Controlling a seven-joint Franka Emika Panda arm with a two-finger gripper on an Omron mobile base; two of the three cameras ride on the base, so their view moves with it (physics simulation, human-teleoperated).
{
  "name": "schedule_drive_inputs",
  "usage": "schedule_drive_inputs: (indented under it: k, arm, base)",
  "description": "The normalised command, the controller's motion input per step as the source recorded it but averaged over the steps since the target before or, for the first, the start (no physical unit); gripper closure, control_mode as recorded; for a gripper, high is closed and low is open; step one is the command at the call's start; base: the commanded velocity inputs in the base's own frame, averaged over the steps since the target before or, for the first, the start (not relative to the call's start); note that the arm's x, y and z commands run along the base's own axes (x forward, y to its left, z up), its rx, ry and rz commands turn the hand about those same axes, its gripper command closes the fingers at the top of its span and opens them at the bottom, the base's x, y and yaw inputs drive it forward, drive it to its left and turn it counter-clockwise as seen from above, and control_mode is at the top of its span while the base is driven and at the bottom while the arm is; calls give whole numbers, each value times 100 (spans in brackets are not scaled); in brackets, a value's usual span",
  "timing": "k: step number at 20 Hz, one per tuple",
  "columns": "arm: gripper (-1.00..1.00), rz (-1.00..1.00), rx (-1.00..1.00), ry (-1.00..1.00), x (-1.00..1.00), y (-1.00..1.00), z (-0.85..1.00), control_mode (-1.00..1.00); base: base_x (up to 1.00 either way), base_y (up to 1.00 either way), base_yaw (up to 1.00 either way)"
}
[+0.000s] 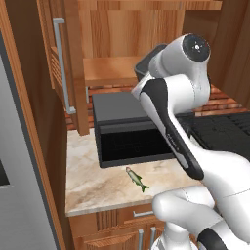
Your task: Retrieve the tupperware from the cabinet, then place the raw meat into the tupperware to avoid contamination.
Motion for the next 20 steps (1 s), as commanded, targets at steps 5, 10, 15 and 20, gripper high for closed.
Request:
schedule_drive_inputs:
  k: [5, 10, 15, 20]
  arm:
    - [100, 0, 1, 0, -59, -6, 0, -100]
    - [100, 0, 3, 0, -55, -14, 1, -100]
    - [100, 0, 3, 0, -50, -15, 1, -100]
    - [100, 0, 2, 0, -44, -3, 0, -100]
  base:
    - [0, 0, 0]
    - [0, 0, 0]
    - [0, 0, 0]
    - [0, 0, 0]
